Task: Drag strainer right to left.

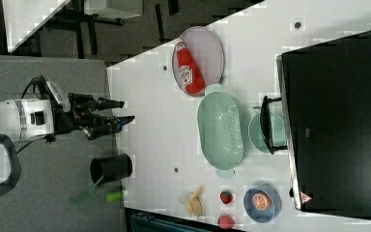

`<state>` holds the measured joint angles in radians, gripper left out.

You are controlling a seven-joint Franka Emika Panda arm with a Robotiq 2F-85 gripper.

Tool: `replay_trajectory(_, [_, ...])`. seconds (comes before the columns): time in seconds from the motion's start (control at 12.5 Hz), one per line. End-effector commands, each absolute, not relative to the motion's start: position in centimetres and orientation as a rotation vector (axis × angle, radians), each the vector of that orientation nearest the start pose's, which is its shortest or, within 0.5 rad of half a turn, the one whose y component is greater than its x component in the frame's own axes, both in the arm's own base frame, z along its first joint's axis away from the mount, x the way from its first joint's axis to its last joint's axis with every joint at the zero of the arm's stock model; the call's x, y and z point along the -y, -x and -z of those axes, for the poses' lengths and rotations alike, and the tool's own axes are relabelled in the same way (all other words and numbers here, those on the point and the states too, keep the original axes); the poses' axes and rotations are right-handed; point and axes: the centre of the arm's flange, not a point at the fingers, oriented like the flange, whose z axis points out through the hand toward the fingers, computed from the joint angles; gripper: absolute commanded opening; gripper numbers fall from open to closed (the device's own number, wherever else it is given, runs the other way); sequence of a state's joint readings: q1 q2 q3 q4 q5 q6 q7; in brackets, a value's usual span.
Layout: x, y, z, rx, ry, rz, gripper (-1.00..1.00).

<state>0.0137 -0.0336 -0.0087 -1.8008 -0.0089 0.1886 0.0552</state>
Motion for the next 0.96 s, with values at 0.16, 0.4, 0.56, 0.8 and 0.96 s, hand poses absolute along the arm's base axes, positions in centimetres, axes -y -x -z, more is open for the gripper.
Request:
replay_trajectory(0.16, [2.0, -36.7, -64.5, -1.503, 2.776, 0.004, 0.81])
replay_trajectory(0.4, [2.0, -37.9, -62.6, -1.506, 2.788, -0.032, 1.00])
replay_trajectory(0.56, [2.0, -39.8, -59.3, -1.512, 2.797, -0.066, 1.00])
replay_trajectory(0.8, [2.1, -43.3, -52.1, -1.525, 2.797, -0.084, 1.00])
replay_trajectory(0.96, [2.1, -45.2, -46.9, -1.525, 2.800, -0.090, 1.00])
